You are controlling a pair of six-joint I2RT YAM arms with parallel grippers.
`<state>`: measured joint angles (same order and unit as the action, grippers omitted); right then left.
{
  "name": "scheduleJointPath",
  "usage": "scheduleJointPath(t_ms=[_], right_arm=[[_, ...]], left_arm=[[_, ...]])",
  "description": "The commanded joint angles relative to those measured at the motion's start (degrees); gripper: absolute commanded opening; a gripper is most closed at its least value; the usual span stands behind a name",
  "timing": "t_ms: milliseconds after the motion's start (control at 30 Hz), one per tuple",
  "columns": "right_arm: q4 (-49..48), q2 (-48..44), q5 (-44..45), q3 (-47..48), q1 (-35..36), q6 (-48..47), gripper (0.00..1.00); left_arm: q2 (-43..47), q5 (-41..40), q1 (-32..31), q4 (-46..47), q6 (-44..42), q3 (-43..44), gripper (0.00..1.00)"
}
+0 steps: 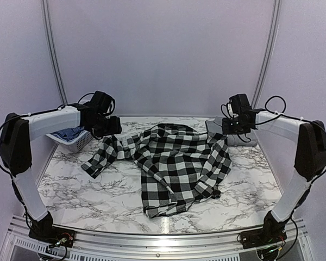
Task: Fold and stack the long sleeve shirts
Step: Place the crumpled shirt at the center of the board, then pick up the crumpled shirt from the center of the board.
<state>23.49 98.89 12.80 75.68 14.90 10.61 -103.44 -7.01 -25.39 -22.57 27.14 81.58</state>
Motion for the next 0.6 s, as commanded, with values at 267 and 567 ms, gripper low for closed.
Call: scheduleJointPath(t_ms=[267,567], right_arm=[[1.74,-12.19,-3.12,-16.48,19.29,8.49,0.54],[2.24,-22.32,1.26,-31.91,30.15,23.54,0.52]], left_arm=[[4.25,1.56,-20.64,-1.45,4.09,-4.10,0.63],[-1.39,3.82,-32.51,-0.99,7.75,-4.57,0.57]])
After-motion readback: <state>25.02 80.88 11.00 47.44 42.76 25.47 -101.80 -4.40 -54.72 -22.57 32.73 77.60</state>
